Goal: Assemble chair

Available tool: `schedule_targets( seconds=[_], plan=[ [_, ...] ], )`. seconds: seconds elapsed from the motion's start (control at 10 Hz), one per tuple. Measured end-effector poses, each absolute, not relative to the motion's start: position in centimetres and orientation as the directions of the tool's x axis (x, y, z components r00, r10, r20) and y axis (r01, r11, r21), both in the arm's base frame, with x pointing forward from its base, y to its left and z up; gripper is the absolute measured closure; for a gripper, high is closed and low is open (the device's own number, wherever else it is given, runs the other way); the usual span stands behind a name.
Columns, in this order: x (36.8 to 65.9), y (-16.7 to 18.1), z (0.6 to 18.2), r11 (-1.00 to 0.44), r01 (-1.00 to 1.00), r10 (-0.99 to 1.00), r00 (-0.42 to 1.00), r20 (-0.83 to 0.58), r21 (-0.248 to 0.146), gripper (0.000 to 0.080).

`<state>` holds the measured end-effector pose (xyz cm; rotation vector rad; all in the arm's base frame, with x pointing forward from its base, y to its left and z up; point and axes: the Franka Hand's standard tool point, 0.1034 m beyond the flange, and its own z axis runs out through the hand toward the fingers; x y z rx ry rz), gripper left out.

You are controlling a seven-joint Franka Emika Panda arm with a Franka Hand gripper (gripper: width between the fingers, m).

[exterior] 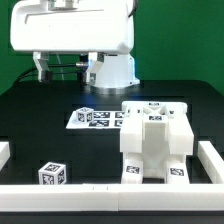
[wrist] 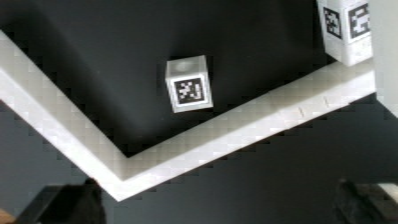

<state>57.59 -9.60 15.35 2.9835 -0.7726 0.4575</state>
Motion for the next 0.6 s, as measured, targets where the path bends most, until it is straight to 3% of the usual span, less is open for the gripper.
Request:
schedule_targets(
  seconds=[0.4,0.6],
  plan=[
    [59.1,-12.3,13.8,-0.933,-0.360,-0.339,0.890,0.306,0.011,0.0151],
    [59.1,-10.9,12.4,-0.926,-0.378,-0.360,0.877,0.318,-0.004,0.0151]
  ],
)
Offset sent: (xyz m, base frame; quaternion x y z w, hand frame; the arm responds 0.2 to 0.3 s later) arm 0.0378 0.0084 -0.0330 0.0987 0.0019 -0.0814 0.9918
